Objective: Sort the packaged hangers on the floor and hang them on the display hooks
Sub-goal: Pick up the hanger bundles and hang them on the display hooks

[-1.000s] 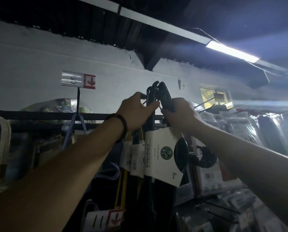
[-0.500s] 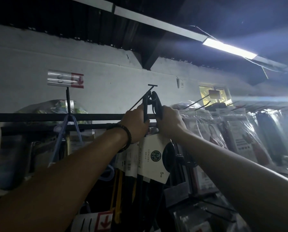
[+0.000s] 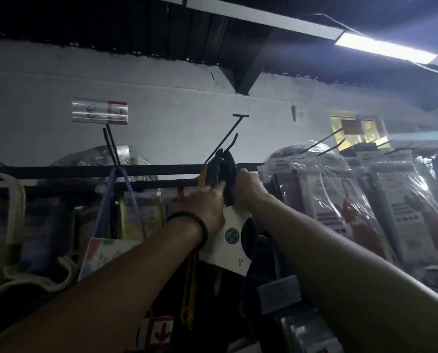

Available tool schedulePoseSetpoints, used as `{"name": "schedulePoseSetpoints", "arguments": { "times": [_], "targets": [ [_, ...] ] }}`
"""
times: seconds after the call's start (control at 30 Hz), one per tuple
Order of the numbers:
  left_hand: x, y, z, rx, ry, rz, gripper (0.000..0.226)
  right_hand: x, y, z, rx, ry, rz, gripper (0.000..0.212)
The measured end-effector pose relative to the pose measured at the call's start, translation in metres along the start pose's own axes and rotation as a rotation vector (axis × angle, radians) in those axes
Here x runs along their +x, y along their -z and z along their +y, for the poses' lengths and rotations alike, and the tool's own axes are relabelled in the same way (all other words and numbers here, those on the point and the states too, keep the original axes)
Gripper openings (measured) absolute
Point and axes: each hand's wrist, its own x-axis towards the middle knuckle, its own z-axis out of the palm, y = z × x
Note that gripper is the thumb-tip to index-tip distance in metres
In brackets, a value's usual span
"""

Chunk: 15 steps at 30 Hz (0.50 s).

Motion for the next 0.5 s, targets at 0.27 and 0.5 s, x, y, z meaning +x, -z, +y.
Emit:
{"name": "schedulePoseSetpoints", "arguments": {
  "times": [0.27, 0.5],
  "targets": [
    [-0.038, -0.004, -0.007, 0.02, 0.021, -0.157, 0.069, -0.025, 0.008, 0.01, 0.217, 0.014, -0.127, 0.047],
    [-0.119, 0.054, -0.005, 0.171, 0.031, 0.016, 0.022, -0.111, 0.02, 0.013, 0.178, 0.371, 0.156, 0.012]
  ]
}}
